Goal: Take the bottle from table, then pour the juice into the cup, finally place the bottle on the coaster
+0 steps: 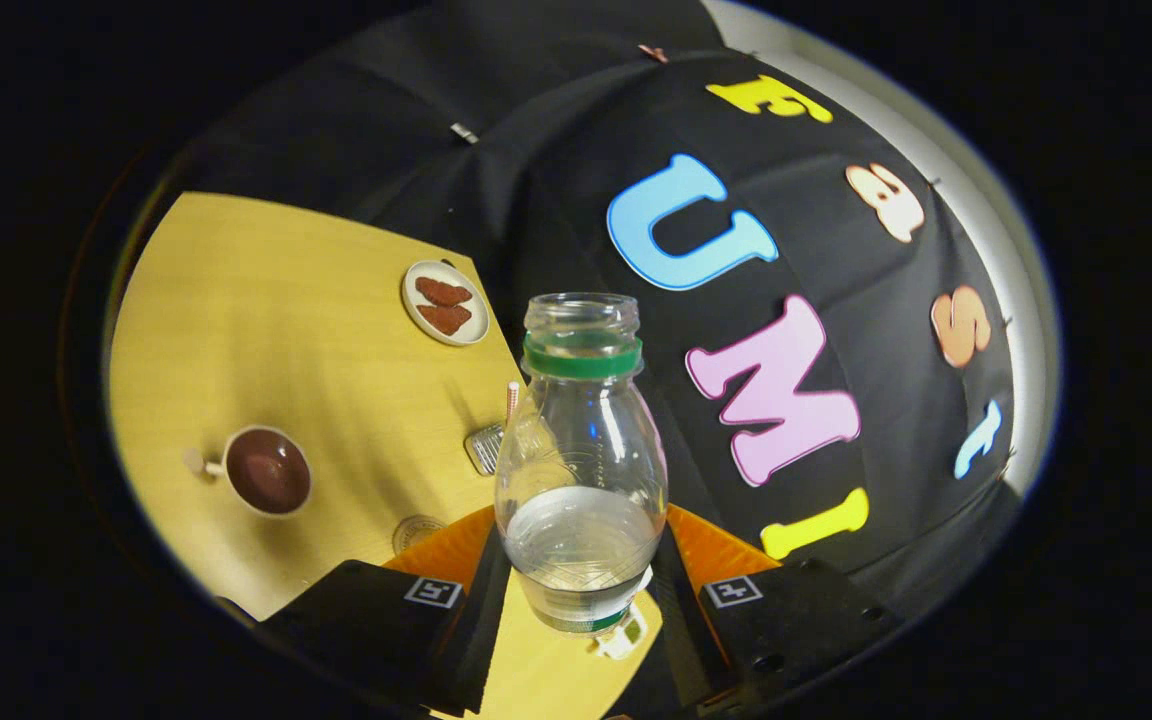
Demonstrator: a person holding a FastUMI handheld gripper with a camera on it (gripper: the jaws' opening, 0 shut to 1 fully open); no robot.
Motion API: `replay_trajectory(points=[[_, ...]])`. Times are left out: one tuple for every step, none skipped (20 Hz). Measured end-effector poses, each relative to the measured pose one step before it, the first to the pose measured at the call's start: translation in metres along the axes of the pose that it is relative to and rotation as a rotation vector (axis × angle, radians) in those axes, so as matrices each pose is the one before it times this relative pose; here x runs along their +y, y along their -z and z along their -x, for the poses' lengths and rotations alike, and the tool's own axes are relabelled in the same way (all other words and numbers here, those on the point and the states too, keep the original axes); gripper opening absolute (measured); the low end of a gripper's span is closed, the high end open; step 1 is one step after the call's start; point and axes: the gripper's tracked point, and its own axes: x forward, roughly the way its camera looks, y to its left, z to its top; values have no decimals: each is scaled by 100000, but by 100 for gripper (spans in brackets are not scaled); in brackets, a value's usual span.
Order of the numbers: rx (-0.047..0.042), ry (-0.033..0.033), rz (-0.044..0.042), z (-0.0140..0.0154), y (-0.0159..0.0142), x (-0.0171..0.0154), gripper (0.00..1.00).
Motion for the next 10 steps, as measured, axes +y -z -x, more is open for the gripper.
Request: replay_trajectory(points=[[1109,-938,-6248,-163,467,43,73],[850,-953,-6884,-206,220,-76,73],[827,-1436,-7713,-286,378,185,73],[879,-1597,-7533,37,443,316,73],[988,-1523,-6731,-41,410,200,73],[780,-2022,-5934,-239,377,156,73],[302,-1754,-4747,-311,291,102,73],[-59,-769,-4441,-193,22,-140,73],[-808,-1419,-3964,-123,52,-58,73],[-767,-1037,-3166,-792,-355,106,73]])
